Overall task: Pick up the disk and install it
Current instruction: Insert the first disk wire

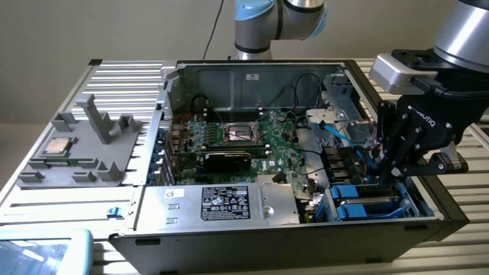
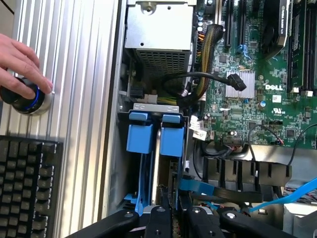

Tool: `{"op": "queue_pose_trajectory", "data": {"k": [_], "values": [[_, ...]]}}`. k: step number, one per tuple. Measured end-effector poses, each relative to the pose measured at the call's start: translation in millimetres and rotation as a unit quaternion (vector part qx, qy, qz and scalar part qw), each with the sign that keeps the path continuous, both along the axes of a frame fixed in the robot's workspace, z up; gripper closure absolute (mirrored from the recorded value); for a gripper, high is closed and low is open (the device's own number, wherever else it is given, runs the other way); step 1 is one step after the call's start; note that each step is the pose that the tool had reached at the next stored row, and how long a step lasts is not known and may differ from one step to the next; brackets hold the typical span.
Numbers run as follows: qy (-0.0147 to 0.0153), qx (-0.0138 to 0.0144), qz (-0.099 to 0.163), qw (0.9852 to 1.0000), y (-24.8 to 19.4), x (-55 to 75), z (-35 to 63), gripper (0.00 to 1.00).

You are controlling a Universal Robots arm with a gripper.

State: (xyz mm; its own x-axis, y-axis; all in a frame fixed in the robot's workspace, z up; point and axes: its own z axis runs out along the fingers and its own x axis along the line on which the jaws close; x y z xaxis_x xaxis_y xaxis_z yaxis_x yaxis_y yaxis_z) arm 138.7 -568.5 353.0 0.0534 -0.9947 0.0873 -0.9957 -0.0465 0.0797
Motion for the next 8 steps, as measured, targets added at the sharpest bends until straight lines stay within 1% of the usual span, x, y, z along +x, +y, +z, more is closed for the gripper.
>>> {"op": "queue_pose_trajectory", "data": {"k": [3,4,5,8], "values": [[0.0,-0.0002,-0.008,1.0,0.0,-1.2,-0.1,0.84],[-0.0001,-0.0011,-0.01,1.0,0.1,-1.3,-0.2,0.84],[-0.0001,-0.0032,-0.011,0.9999,0.1,-1.3,-0.2,0.84],[-0.0004,-0.0113,-0.017,0.9998,0.0,-1.4,-0.5,0.84]]}}
